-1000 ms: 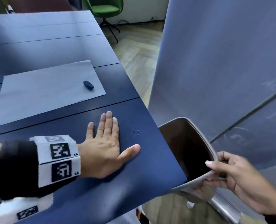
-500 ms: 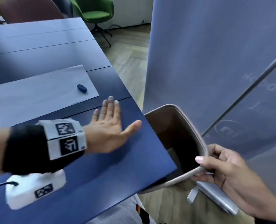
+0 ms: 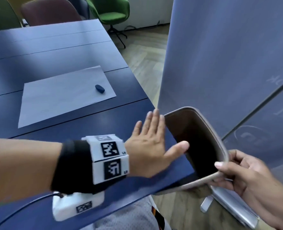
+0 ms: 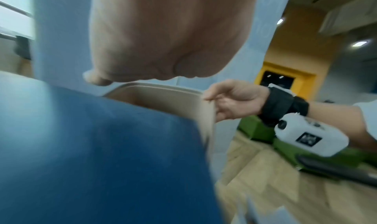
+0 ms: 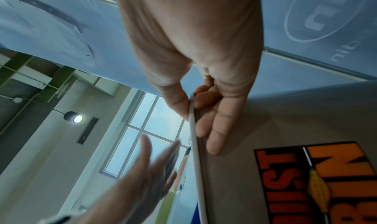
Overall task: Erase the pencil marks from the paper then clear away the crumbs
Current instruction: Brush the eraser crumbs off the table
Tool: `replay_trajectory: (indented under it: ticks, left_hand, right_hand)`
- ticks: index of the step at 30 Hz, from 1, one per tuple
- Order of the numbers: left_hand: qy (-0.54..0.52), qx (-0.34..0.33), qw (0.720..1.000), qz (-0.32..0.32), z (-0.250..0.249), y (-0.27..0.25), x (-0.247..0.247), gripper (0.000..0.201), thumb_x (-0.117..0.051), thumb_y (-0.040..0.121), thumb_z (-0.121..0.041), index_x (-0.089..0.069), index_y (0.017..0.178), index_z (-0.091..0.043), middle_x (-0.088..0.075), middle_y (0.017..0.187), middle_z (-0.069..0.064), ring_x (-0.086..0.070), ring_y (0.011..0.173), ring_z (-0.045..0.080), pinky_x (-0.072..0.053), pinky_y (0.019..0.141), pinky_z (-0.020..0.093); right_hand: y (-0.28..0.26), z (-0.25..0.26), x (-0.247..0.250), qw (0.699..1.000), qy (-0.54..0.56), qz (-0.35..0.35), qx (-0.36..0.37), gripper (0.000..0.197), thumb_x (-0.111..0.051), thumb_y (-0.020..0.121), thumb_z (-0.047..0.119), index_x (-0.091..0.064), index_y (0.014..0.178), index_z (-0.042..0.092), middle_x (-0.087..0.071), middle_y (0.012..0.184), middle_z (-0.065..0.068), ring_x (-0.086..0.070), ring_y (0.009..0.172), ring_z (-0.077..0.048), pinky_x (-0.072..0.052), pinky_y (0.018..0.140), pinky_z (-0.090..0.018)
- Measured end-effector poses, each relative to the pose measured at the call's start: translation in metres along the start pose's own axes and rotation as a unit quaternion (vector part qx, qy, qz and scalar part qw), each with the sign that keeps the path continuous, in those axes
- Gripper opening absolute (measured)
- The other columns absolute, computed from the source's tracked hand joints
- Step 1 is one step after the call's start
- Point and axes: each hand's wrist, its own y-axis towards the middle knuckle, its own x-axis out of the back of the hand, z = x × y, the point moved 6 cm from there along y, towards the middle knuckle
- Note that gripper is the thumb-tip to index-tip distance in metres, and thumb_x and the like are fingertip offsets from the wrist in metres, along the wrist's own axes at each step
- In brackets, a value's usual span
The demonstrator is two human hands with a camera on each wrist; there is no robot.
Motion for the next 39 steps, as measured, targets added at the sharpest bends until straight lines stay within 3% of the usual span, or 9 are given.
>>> replay_trajectory:
  ticks: [5, 13, 16, 20, 23, 26, 31, 35, 39]
  left_hand:
    - [0.072, 0.137, 0.985, 0.08, 0.076, -0.037, -0.02, 0.124, 0.03, 0.037, -0.091, 0.044, 0.134, -0.015, 0.051, 0.144, 0.006, 0.049, 0.131, 0.018, 0.022, 0.115, 0.045]
    - [-0.067, -0.136, 0.983, 0.105, -0.087, 0.019, -0.033, 0.098, -0.002, 0.084, -0.08, 0.02, 0.153, -0.014, 0.032, 0.158, -0.001, 0.034, 0.141, 0.01, 0.017, 0.118, 0.04]
    - [-0.049, -0.06, 0.995, 0.06, -0.043, 0.012, -0.004, 0.089, -0.011, 0.093, -0.071, 0.024, 0.151, -0.014, 0.038, 0.154, -0.001, 0.035, 0.14, 0.011, 0.013, 0.12, 0.039]
    - [0.04, 0.167, 0.983, 0.061, 0.076, -0.022, 0.002, 0.109, 0.003, 0.07, -0.082, 0.029, 0.149, -0.012, 0.041, 0.152, 0.002, 0.035, 0.141, 0.014, 0.014, 0.119, 0.042]
    - [0.063, 0.225, 0.97, 0.058, 0.109, -0.023, 0.0, 0.114, 0.009, 0.068, -0.089, 0.03, 0.148, -0.01, 0.04, 0.153, 0.008, 0.035, 0.141, 0.018, 0.015, 0.118, 0.044]
    - [0.062, 0.124, 0.99, 0.033, 0.064, 0.007, -0.009, 0.113, 0.0, 0.066, -0.083, 0.028, 0.148, -0.011, 0.041, 0.151, 0.01, 0.041, 0.137, 0.022, 0.021, 0.116, 0.046]
    - [-0.037, -0.117, 0.985, 0.124, -0.073, 0.034, -0.031, 0.123, 0.006, 0.062, -0.095, 0.01, 0.156, -0.017, 0.022, 0.162, 0.002, 0.027, 0.145, 0.012, 0.016, 0.118, 0.042]
    - [-0.085, -0.073, 0.992, 0.052, -0.035, 0.02, 0.008, 0.092, -0.014, 0.091, -0.073, 0.018, 0.154, -0.014, 0.03, 0.159, 0.001, 0.027, 0.145, 0.012, 0.011, 0.12, 0.036]
    - [0.108, 0.016, 0.994, 0.024, 0.086, -0.051, 0.006, 0.095, 0.006, 0.08, -0.079, 0.034, 0.146, -0.016, 0.048, 0.148, -0.001, 0.042, 0.136, 0.008, 0.016, 0.118, 0.031]
  right_hand:
    - [0.0, -0.009, 0.003, 1.0, 0.014, -0.015, 0.004, 0.033, -0.074, 0.053, 0.012, -0.048, 0.073, 0.003, -0.053, 0.058, -0.012, -0.061, 0.053, -0.026, -0.061, 0.062, -0.043]
    - [-0.002, -0.009, 0.002, 0.998, 0.049, -0.027, -0.007, 0.03, -0.075, 0.056, 0.011, -0.056, 0.076, 0.002, -0.053, 0.056, -0.017, -0.056, 0.042, -0.019, -0.055, 0.043, -0.033]
    - [-0.003, -0.009, 0.01, 0.998, 0.053, -0.02, -0.006, 0.022, -0.061, 0.063, -0.002, -0.049, 0.081, 0.001, -0.044, 0.062, -0.014, -0.054, 0.042, -0.021, -0.058, 0.049, -0.037]
    - [-0.002, -0.013, 0.013, 0.998, 0.052, -0.027, -0.002, 0.024, -0.062, 0.06, -0.003, -0.047, 0.077, 0.002, -0.042, 0.057, -0.013, -0.054, 0.044, -0.024, -0.059, 0.051, -0.038]
    - [-0.002, -0.016, 0.009, 0.998, 0.058, -0.022, -0.002, 0.021, -0.06, 0.068, -0.009, -0.046, 0.078, 0.003, -0.044, 0.055, -0.011, -0.054, 0.041, -0.023, -0.058, 0.05, -0.036]
    - [0.0, -0.017, 0.002, 0.998, 0.054, -0.024, -0.005, 0.019, -0.058, 0.073, -0.012, -0.047, 0.079, 0.003, -0.044, 0.055, -0.013, -0.054, 0.041, -0.022, -0.058, 0.05, -0.036]
    - [-0.002, -0.017, -0.009, 0.998, 0.043, -0.025, -0.039, 0.054, -0.08, 0.039, 0.004, -0.049, 0.084, -0.003, -0.049, 0.053, -0.017, -0.055, 0.038, -0.024, -0.056, 0.044, -0.035]
    - [-0.003, -0.013, -0.01, 0.999, 0.046, -0.019, -0.022, 0.03, -0.062, 0.054, -0.004, -0.047, 0.08, 0.001, -0.047, 0.047, -0.017, -0.054, 0.035, -0.023, -0.056, 0.042, -0.035]
    - [-0.001, -0.019, -0.011, 0.998, 0.063, -0.017, -0.015, 0.02, -0.056, 0.062, -0.008, -0.044, 0.075, 0.003, -0.045, 0.045, -0.011, -0.054, 0.035, -0.021, -0.057, 0.045, -0.038]
